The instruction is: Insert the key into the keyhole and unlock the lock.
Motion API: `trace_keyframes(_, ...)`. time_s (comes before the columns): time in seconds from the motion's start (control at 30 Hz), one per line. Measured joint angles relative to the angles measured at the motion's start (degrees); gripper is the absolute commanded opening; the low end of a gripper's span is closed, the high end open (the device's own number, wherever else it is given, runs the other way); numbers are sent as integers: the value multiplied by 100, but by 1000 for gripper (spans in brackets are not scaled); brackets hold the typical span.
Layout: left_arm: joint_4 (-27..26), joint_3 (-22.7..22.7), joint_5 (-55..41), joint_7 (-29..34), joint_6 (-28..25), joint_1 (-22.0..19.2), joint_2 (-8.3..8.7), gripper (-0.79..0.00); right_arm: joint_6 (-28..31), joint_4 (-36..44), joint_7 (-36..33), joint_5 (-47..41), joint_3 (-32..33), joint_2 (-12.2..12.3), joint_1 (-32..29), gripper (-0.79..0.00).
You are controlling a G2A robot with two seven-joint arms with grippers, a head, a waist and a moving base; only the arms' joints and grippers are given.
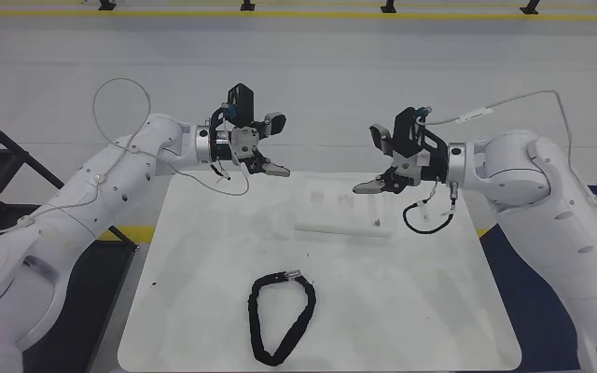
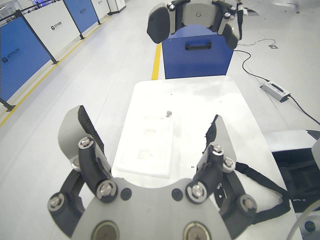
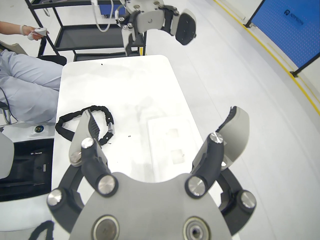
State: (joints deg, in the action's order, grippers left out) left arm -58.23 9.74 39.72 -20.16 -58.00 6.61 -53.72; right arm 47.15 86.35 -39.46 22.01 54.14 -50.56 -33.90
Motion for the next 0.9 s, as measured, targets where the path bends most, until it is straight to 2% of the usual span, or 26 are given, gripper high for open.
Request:
trace_keyframes(0.17,0,0,0,0,0,0,0,0,-235,-396,-258,-115,-141,-17,-105,0)
trace_keyframes(0.27,0,0,0,0,0,0,0,0,-592,-719,-558,-276,-328,-70,-72,0)
trace_keyframes(0.47,0,0,0,0,0,0,0,0,-1611,-1377,-1214,-629,-807,-274,173,0)
trace_keyframes(0.7,0,0,0,0,0,0,0,0,-2811,-1996,-1666,-733,-1272,-523,330,0)
trace_keyframes(0.9,0,0,0,0,0,0,0,0,-3397,-2526,-1839,-793,-1640,-763,393,0)
